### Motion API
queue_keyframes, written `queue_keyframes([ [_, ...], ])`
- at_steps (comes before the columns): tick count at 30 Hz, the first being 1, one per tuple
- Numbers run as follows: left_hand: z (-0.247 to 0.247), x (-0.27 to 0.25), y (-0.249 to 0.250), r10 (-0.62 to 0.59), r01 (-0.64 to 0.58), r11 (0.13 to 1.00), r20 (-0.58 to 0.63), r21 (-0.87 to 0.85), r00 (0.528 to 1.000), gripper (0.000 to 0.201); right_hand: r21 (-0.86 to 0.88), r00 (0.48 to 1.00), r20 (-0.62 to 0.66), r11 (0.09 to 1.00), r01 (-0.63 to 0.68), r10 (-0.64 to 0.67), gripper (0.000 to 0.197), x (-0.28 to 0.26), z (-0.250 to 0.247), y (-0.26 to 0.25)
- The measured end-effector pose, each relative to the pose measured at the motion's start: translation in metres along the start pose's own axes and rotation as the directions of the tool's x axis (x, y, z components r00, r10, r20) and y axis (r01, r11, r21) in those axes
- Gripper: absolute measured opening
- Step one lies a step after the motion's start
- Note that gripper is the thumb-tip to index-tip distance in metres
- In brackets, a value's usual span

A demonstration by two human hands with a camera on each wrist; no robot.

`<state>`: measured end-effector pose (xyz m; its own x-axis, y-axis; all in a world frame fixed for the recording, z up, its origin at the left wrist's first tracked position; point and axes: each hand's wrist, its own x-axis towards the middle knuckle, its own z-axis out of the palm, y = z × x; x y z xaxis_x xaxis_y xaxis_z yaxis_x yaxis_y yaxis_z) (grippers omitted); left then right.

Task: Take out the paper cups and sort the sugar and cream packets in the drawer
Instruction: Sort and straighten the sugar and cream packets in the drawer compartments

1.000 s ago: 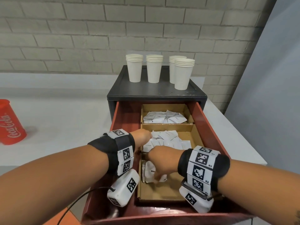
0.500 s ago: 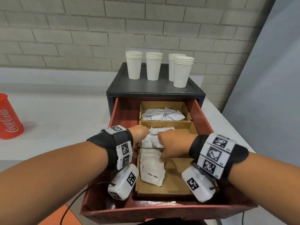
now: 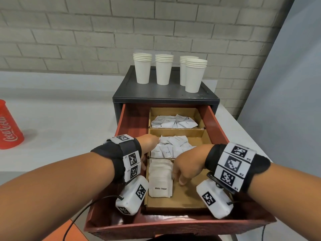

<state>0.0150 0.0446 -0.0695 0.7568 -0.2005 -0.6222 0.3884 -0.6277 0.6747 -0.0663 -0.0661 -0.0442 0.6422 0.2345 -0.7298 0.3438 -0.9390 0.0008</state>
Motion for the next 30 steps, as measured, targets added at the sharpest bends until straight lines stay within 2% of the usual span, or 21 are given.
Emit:
queue_keyframes([
  [3, 0.0, 0.003, -0.002, -0.055, 0.055, 0.997, 0.002, -0.053, 0.998, 0.053, -0.091, 1.0, -0.008, 0.996, -0.027, 0.026, 0.034, 0.003, 0.004, 0.002],
  [8, 0.0, 0.006, -0.004, -0.077, 0.078, 0.995, 0.011, -0.065, 0.997, 0.052, -0.041, 0.994, -0.11, 0.999, -0.014, 0.009, 0.033, 0.011, 0.008, 0.003],
  [18, -0.001, 0.0, -0.003, -0.096, 0.096, 0.992, 0.006, -0.078, 0.995, 0.055, -0.037, 0.996, -0.092, 0.999, -0.024, 0.02, 0.034, 0.014, 0.007, 0.004],
  [24, -0.001, 0.006, -0.003, -0.095, 0.095, 0.994, 0.009, -0.048, 0.995, 0.055, -0.083, 1.0, -0.021, 0.997, -0.001, 0.0, 0.035, 0.008, 0.002, 0.008],
  [27, -0.002, 0.005, 0.0, -0.084, 0.085, 0.995, 0.009, -0.06, 0.996, 0.054, -0.044, 0.999, 0.014, 0.998, 0.046, -0.046, 0.034, 0.011, 0.007, 0.003],
  [30, -0.001, 0.0, 0.003, -0.08, 0.08, 0.995, -0.002, -0.064, 0.997, 0.053, -0.037, 0.999, 0.024, 0.998, 0.041, -0.04, 0.031, 0.012, 0.008, 0.004],
])
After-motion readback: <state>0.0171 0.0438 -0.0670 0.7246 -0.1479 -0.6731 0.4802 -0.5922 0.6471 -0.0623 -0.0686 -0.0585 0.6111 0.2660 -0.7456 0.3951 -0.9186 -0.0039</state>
